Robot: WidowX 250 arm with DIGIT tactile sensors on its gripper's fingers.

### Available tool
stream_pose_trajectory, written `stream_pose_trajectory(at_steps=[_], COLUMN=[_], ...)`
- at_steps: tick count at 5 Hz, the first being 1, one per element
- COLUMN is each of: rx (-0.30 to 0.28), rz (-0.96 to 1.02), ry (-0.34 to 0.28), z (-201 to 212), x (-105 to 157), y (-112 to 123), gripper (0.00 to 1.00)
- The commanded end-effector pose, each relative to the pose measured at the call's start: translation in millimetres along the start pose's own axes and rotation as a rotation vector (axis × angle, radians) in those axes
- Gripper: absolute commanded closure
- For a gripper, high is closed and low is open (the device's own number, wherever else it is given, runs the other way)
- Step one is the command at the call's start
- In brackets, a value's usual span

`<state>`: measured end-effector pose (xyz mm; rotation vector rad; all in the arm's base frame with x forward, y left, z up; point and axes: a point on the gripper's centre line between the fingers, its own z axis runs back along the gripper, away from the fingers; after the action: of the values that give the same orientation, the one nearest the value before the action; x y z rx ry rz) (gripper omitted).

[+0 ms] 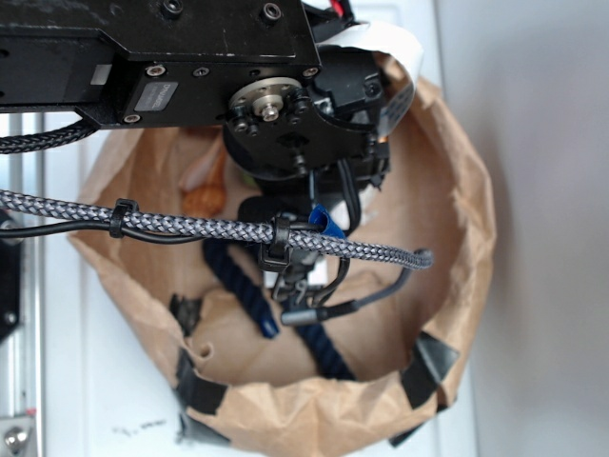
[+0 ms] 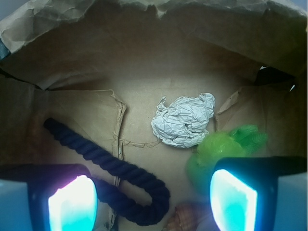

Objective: Grab the green animal.

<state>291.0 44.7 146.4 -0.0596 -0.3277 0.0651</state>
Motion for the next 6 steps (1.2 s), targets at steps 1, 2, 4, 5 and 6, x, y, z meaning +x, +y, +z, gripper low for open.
stream_pose_trajectory(at_steps=[1,2,4,5,6], rx=[0.103,0.143,0.195,0.236,0.264], rz=[0.075,0.090,0.131,0.145,0.120], ry=[-0.085,-0.076,-0.022,-0.035,-0.054], z=[-19.0,-24.1,-50.1,-63.3,-77.2], x=[-0.2,-6.1,-2.3,0.9,-3.2], y=[27.4,38.0,58.5,62.6,58.9], gripper=[0.00,0.00,0.00,0.00,0.00])
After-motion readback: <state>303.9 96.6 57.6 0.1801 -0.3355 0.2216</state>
